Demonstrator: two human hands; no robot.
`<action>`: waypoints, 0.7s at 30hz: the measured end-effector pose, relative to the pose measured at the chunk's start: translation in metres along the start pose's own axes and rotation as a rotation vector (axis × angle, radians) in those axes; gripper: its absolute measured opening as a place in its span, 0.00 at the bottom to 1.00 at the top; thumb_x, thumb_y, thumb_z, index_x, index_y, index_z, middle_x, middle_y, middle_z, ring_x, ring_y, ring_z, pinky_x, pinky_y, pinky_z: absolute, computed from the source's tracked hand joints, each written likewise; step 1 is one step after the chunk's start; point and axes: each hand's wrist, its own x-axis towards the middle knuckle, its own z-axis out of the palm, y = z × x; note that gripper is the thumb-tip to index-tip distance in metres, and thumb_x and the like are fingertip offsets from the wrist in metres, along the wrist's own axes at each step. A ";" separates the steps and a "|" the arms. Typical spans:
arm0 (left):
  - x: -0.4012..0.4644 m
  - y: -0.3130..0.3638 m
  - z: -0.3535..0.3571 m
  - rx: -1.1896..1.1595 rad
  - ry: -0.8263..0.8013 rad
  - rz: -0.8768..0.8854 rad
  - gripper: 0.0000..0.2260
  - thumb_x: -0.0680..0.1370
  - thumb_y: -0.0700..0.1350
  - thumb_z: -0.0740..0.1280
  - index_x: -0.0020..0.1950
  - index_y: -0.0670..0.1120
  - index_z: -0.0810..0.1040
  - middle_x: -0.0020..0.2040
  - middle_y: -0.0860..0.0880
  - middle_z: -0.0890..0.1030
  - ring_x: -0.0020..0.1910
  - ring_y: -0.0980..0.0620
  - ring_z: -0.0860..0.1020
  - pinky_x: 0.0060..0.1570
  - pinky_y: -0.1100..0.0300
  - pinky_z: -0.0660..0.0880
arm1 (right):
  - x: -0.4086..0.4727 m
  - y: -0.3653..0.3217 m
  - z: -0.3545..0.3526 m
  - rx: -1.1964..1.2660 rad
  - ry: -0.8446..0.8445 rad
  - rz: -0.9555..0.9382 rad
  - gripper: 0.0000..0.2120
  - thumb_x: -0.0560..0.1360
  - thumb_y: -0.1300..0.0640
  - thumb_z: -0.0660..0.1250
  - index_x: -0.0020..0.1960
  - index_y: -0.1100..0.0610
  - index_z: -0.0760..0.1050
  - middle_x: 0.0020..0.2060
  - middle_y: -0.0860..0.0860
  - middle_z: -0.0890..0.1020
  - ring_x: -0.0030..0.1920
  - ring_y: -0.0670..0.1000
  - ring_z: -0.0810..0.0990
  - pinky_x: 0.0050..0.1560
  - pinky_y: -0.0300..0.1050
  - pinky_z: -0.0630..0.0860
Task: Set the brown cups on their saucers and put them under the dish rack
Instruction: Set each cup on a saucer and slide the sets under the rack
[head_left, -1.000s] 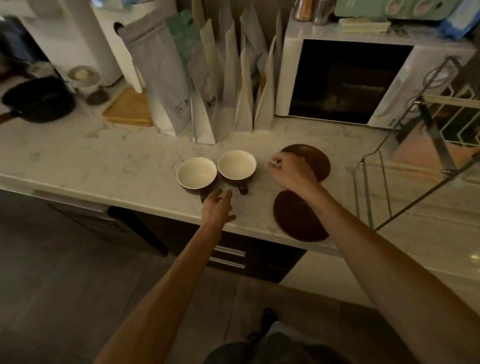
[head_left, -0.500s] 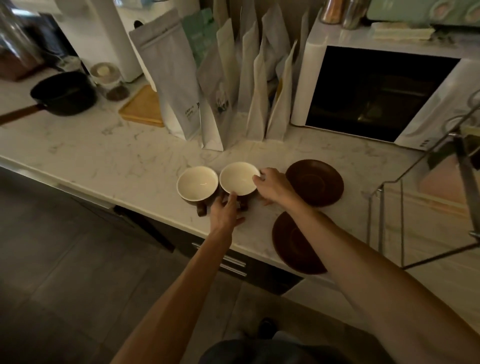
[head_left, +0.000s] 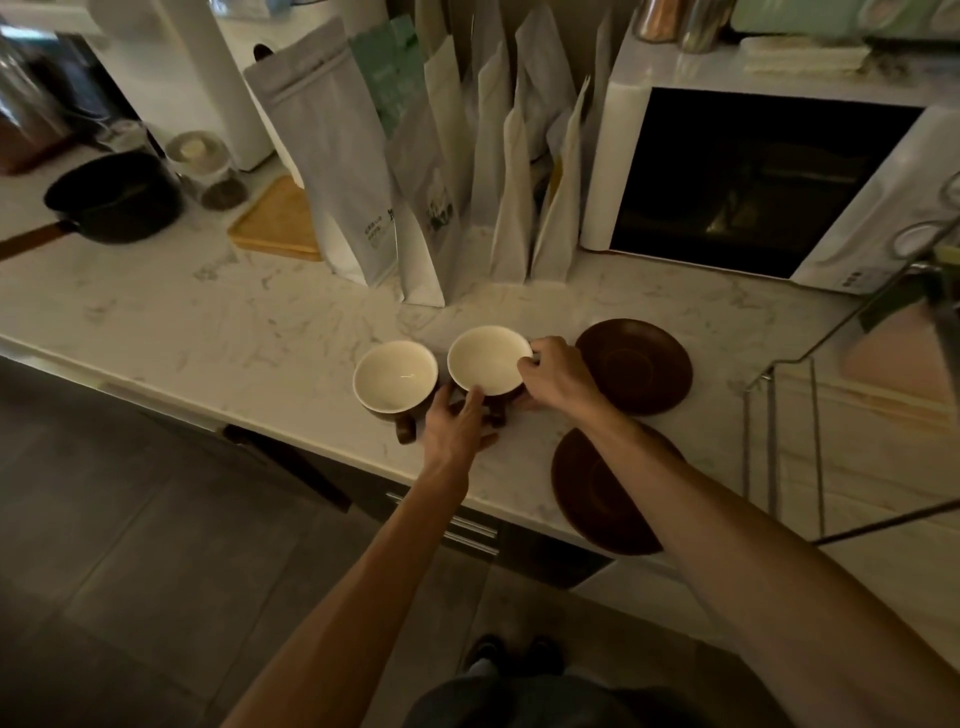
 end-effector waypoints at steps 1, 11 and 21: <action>0.000 0.001 0.001 0.004 -0.009 0.006 0.25 0.79 0.48 0.66 0.75 0.49 0.63 0.57 0.45 0.80 0.52 0.49 0.82 0.47 0.52 0.82 | -0.001 0.001 -0.003 -0.002 0.011 -0.005 0.19 0.77 0.58 0.61 0.66 0.63 0.73 0.55 0.61 0.83 0.44 0.60 0.85 0.43 0.56 0.84; 0.002 0.038 0.028 0.070 -0.208 0.072 0.21 0.79 0.46 0.65 0.72 0.48 0.69 0.59 0.45 0.77 0.54 0.46 0.81 0.46 0.54 0.82 | -0.018 0.021 -0.055 0.127 0.151 0.047 0.13 0.77 0.60 0.61 0.59 0.62 0.77 0.46 0.59 0.85 0.35 0.55 0.87 0.41 0.55 0.85; 0.012 0.049 0.097 0.229 -0.368 0.043 0.18 0.79 0.42 0.65 0.69 0.50 0.71 0.52 0.45 0.78 0.45 0.47 0.83 0.38 0.56 0.82 | -0.030 0.055 -0.100 0.221 0.367 0.200 0.11 0.78 0.61 0.61 0.57 0.62 0.78 0.47 0.59 0.85 0.36 0.57 0.87 0.43 0.55 0.84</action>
